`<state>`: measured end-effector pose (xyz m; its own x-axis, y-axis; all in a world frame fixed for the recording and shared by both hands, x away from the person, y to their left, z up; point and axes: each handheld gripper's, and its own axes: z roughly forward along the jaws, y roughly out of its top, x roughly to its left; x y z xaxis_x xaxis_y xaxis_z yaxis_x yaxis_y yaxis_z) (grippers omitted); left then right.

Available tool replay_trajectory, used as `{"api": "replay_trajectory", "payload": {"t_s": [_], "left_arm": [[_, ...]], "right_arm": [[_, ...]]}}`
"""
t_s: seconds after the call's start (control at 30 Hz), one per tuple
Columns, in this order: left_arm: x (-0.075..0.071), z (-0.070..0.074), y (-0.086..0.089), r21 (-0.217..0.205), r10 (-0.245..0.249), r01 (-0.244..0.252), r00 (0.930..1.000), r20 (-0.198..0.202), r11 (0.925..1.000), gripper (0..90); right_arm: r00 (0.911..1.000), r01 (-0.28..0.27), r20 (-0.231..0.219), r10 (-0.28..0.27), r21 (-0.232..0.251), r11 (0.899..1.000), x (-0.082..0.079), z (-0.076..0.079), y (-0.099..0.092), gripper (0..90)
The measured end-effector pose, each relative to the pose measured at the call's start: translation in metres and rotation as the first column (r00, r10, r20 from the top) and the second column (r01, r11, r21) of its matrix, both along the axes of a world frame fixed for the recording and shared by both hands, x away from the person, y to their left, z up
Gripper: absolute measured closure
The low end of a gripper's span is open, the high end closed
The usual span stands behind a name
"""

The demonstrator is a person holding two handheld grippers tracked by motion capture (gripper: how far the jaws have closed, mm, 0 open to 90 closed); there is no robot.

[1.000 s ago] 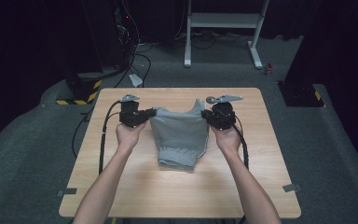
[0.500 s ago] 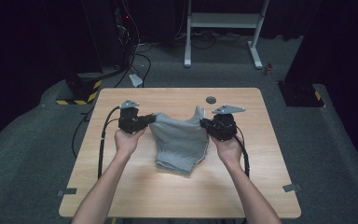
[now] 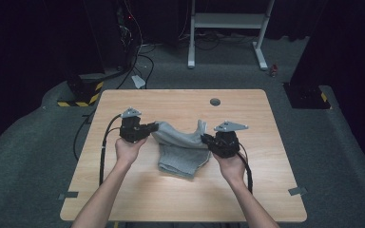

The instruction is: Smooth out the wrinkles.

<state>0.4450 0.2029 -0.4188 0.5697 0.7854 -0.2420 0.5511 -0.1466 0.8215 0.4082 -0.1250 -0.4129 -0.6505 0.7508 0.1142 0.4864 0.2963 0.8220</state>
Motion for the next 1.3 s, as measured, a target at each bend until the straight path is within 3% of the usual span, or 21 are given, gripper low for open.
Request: {"api": "replay_trajectory", "payload": {"t_s": [0.2, 0.4, 0.8, 1.3], "left_arm": [[-0.007, -0.007, 0.002, 0.017, -0.025, 0.025, 0.9997, -0.004, 0.9995, 84.5], [-0.018, -0.017, 0.004, -0.013, -0.049, 0.049, 0.9983, -0.03, 0.9987, 84.3], [-0.037, -0.038, 0.01, 0.0, -0.071, 0.071, 0.9957, -0.06, 0.9975, 84.2], [-0.049, -0.065, 0.017, 0.018, -0.091, 0.095, 0.9854, -0.144, 0.9953, 83.9]], "right_arm": [[0.9999, -0.012, -0.002, 0.012, -0.018, 1.0, -0.017, -0.016, -0.004, 83.5], [0.9995, -0.02, -0.026, 0.02, -0.014, 1.0, -0.029, -0.03, -0.007, 83.4], [0.9981, -0.033, -0.053, 0.032, -0.017, 0.999, -0.049, -0.056, -0.005, 83.1], [0.9917, -0.063, -0.114, 0.059, -0.031, 0.998, -0.067, -0.085, 0.001, 82.5]]}}
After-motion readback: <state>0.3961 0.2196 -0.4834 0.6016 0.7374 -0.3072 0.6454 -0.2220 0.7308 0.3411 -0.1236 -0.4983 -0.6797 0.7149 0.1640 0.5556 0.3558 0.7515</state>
